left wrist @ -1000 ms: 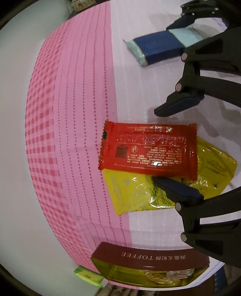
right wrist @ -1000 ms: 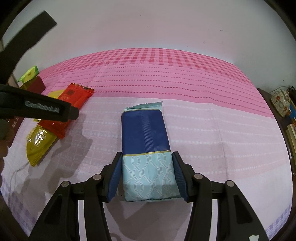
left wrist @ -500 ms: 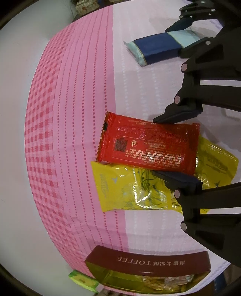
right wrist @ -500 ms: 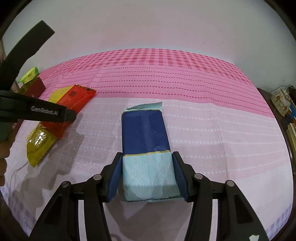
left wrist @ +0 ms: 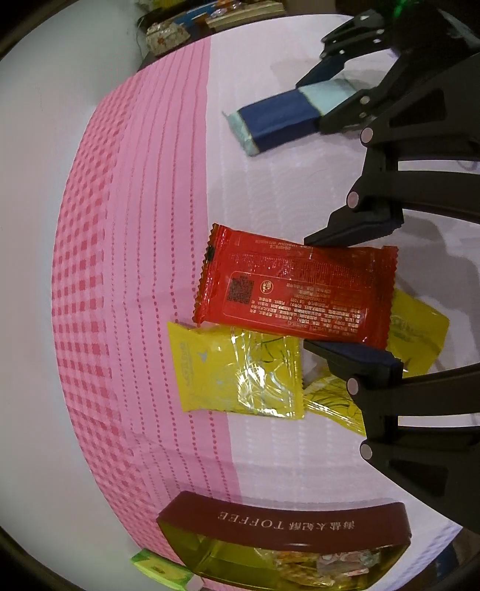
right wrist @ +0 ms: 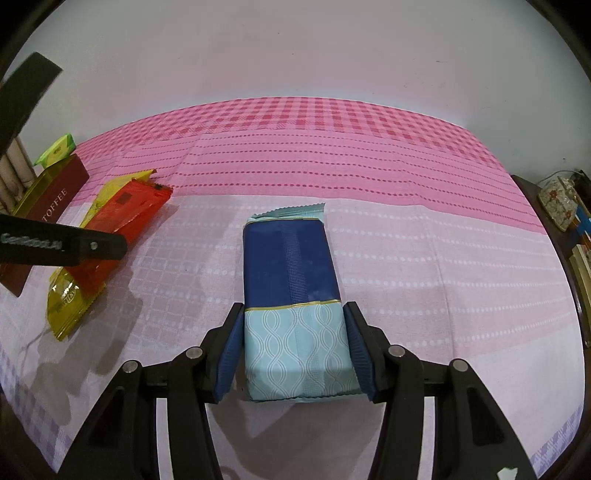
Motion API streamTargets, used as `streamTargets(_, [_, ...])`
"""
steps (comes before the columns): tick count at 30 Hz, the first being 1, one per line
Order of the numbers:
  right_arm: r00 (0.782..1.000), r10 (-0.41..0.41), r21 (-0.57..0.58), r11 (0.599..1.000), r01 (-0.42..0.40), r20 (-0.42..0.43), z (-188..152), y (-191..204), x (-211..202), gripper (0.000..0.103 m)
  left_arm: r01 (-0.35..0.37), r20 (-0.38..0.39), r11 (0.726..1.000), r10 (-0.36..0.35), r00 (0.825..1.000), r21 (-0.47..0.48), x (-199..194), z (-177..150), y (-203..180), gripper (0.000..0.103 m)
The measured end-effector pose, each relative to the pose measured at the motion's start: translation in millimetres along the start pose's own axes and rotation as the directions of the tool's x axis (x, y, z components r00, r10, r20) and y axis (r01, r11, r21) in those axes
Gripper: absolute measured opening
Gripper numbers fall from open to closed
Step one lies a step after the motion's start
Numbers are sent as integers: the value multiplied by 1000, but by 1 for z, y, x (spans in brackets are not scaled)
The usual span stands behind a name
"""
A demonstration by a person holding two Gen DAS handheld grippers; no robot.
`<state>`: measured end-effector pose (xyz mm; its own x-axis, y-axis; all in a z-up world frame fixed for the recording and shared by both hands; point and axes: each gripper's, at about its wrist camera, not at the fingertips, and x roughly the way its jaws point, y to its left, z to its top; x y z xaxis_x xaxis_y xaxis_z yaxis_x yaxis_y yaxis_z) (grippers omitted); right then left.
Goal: Organize snacks
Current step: 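Lift the red packet and carry it over the tin with the left gripper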
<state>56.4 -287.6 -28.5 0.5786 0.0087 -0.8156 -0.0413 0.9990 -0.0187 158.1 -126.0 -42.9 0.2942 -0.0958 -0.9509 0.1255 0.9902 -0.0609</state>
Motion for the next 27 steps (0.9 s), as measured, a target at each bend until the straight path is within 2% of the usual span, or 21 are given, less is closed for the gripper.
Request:
streamTargets(12, [1000, -14, 8, 1000, 14, -4, 2, 1, 2, 49, 33, 17, 999, -33, 999, -10, -23, -2, 12, 48])
streamTargets(27, [999, -48, 27, 998, 48, -17, 3, 4, 2, 48, 24, 72, 998, -20, 997, -56, -55, -4, 53, 48])
